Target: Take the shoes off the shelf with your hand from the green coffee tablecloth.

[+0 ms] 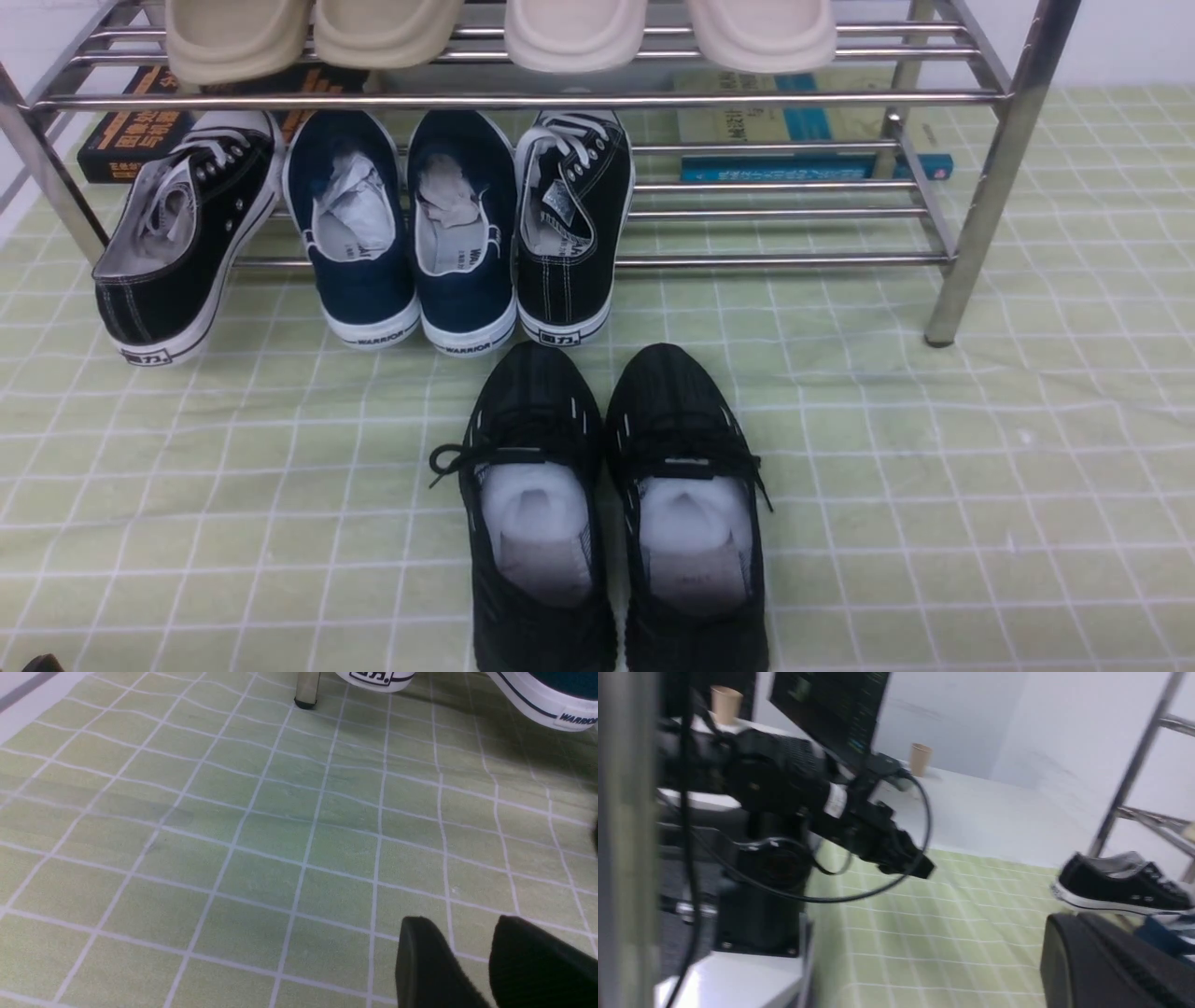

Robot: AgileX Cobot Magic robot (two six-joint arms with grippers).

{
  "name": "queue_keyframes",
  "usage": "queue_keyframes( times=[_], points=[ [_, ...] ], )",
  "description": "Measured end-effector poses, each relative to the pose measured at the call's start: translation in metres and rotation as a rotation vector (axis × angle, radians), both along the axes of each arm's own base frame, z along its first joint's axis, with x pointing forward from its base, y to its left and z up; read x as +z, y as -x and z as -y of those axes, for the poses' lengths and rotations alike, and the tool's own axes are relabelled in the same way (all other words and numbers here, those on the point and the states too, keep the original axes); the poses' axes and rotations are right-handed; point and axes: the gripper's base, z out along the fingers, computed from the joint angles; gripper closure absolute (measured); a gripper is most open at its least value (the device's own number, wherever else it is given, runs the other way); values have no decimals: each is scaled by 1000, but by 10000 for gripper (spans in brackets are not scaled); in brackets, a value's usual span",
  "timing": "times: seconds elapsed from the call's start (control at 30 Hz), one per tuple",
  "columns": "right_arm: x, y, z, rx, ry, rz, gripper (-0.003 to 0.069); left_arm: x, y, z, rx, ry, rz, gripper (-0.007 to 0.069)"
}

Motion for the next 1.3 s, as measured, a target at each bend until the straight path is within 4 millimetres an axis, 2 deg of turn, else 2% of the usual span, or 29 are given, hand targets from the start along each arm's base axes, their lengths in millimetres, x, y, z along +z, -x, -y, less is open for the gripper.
queue_keyframes(
  times=[0.13,0.2,0.27,0.37,0.47,0.57,0.63,0.77,0.83,0.9,0.97,1.2,1.3],
  points=[
    [0,-5,1,-61,-32,-130,650,0,0,0,0,0,0,382],
    [-3,-16,5,-201,-39,-274,648,0,0,0,0,0,0,382],
    [-11,-23,9,-305,6,-371,645,0,0,0,0,0,0,382],
    [-20,-25,11,-355,86,-424,642,0,0,0,0,0,0,382],
    [-26,-21,13,-321,160,-377,638,0,0,0,0,0,0,382],
    [-29,-19,20,-312,127,-333,636,0,0,0,0,0,0,382],
    [-36,-23,29,-371,88,-339,634,0,0,0,0,0,0,382],
    [-55,-29,49,-540,40,-373,631,0,0,0,0,0,0,382],
    [-71,-31,66,-702,-4,-397,630,0,0,0,0,0,0,382],
    [-77,-32,73,-765,-22,-399,630,0,0,0,0,0,0,382],
    [-89,-31,88,-934,-80,-392,626,0,0,0,0,0,0,382],
    [-117,-23,111,-1267,-102,-434,620,0,0,0,0,0,0,382],
    [-130,-22,114,-1325,-80,-473,620,0,0,0,0,0,0,382]
  ],
)
